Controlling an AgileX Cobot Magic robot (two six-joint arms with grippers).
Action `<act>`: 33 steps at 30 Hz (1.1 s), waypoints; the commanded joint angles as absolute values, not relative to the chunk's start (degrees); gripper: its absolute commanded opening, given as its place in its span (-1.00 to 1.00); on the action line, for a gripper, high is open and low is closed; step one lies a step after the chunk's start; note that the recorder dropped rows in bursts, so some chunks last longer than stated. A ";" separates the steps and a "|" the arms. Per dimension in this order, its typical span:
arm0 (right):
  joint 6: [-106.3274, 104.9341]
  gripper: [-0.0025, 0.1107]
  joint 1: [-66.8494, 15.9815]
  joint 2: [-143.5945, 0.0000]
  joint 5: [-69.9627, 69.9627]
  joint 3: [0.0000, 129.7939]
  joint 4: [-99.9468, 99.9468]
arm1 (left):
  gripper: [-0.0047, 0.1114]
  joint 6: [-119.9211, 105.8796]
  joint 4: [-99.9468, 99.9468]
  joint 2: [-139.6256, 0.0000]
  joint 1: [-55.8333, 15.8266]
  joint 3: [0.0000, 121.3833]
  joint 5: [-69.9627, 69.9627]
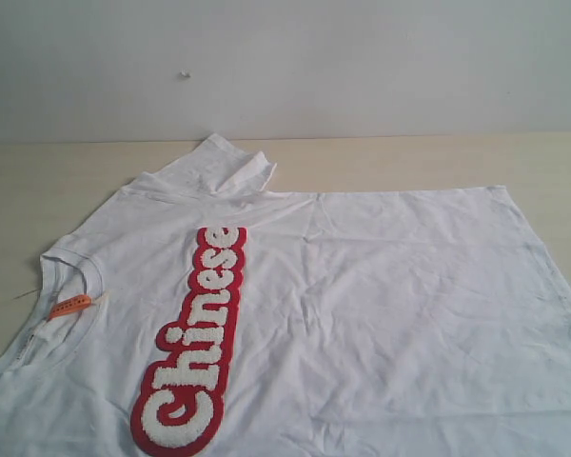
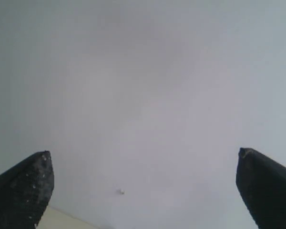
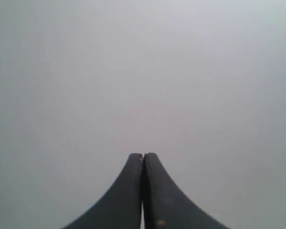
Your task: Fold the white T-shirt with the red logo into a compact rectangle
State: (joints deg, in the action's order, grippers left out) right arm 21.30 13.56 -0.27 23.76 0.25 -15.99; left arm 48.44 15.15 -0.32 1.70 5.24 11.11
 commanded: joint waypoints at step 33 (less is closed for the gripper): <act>-42.67 -0.96 -10.94 -53.42 -42.16 49.71 -6.78 | 0.84 4.92 8.70 -47.78 -22.03 44.25 -59.94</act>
State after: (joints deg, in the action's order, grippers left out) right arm -37.46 -9.48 -51.88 -39.16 49.19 -6.18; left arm 5.11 8.55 -47.75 -21.63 43.78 -60.18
